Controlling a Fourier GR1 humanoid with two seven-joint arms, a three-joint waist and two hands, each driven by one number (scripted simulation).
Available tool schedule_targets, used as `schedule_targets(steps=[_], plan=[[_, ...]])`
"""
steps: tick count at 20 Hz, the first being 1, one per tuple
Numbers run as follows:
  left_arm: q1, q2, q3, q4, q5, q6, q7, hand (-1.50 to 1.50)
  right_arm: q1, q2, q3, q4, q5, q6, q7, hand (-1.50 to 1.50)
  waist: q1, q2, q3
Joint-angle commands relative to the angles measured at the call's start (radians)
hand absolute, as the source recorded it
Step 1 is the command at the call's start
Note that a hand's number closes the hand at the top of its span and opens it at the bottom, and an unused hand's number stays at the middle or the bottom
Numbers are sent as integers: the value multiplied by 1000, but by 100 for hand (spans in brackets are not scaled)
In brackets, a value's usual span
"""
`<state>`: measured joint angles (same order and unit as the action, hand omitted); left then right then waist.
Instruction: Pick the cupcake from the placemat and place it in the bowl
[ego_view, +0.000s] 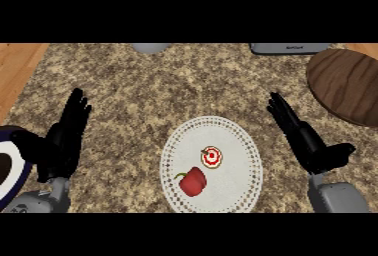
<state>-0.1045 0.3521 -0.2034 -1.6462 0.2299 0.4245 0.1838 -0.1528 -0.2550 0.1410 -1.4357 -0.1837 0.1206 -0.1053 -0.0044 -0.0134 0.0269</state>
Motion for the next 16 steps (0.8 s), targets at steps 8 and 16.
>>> schedule_targets(steps=[8, 16], plan=[[6, 127, 74, 32, -57, -26, -21, 0, 67, -253, -40, -92, 520, -337, 222, -150, -91, -1, -63], [21, 156, 102, 42, -39, -63, -38, 0, 316, 33, 160, -325, 891, -720, 414, -150, -76, -9, -39]])
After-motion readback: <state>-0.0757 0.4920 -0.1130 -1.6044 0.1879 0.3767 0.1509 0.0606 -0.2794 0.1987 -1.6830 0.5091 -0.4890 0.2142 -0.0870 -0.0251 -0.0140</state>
